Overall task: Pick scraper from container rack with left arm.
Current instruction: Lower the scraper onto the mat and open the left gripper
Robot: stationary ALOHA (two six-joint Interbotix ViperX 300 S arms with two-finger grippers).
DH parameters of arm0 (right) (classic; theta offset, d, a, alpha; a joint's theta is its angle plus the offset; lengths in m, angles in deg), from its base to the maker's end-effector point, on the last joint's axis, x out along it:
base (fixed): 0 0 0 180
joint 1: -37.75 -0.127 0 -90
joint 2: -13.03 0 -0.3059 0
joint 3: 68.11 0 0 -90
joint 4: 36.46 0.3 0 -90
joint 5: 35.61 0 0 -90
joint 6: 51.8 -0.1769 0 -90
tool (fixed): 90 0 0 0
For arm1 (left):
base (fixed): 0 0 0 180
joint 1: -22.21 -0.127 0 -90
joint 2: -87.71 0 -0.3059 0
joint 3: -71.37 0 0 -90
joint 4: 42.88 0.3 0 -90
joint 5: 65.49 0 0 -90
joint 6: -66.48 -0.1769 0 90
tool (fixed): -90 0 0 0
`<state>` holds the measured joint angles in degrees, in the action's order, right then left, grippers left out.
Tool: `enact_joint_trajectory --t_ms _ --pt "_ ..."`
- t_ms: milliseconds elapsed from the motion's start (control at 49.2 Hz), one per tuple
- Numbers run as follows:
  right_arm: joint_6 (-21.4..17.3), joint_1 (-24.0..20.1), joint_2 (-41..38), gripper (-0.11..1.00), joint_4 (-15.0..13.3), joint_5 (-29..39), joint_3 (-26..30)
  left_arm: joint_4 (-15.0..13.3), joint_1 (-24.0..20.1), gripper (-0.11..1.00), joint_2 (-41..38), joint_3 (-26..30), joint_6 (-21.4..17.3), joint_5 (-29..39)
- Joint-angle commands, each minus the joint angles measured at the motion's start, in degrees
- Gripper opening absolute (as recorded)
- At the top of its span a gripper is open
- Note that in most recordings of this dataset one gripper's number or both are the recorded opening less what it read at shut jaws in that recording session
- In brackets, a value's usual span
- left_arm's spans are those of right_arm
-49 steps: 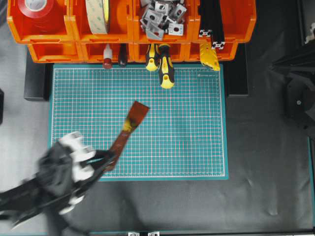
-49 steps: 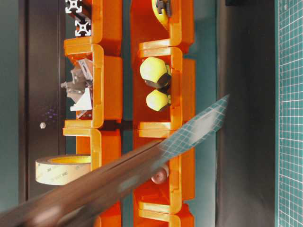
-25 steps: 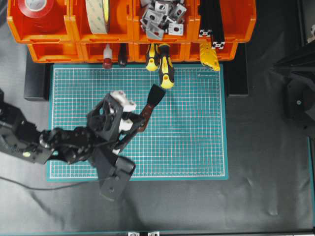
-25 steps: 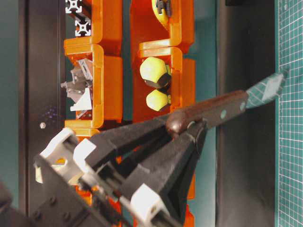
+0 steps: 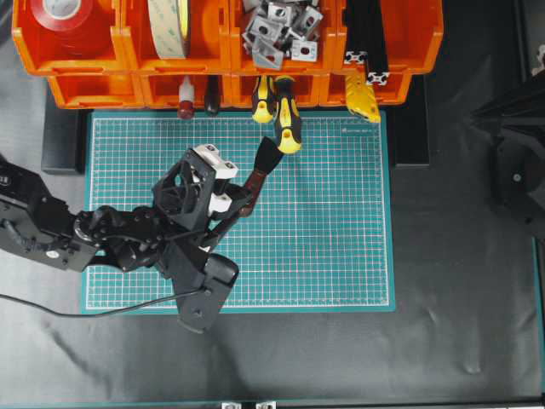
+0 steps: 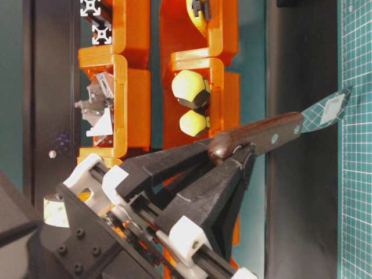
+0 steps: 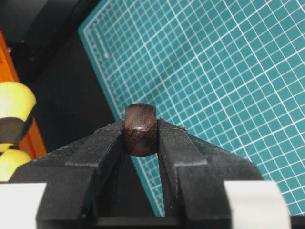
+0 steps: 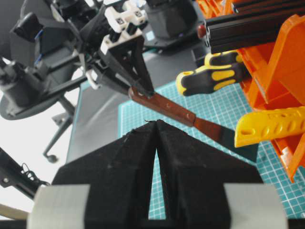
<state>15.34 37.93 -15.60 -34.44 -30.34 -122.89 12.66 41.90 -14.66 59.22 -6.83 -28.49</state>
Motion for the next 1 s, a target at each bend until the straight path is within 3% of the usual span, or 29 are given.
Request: enact_joint_trajectory --t_ms 0,183,386,467,589,894,975 --pt "-0.09 -0.53 -0.26 0.0 0.0 0.35 1.93 0.26 -0.18 0.21 0.88 0.53 0.26 -0.26" --pt "0.0 -0.44 -0.09 0.0 0.0 2.02 2.2 0.26 -0.18 0.23 0.97 -0.26 0.7 -1.41" --pt "-0.09 -0.7 0.53 0.0 0.18 3.52 2.64 0.26 -0.09 0.78 1.49 -2.9 1.49 -5.89" --pt "-0.09 -0.7 0.7 0.0 0.18 4.31 2.72 0.18 0.18 0.88 1.93 -3.52 3.6 -5.8" --pt "-0.18 -0.7 0.62 0.0 0.18 4.83 2.72 0.18 1.76 0.87 2.2 -4.39 12.3 -5.27" --pt "-0.09 -0.7 0.26 0.0 0.18 5.54 2.37 0.18 5.89 0.87 2.64 -10.37 39.81 -5.54" --pt "-0.09 -0.79 0.0 0.0 0.18 5.63 2.29 0.18 5.98 0.87 2.9 -12.13 44.74 -5.71"
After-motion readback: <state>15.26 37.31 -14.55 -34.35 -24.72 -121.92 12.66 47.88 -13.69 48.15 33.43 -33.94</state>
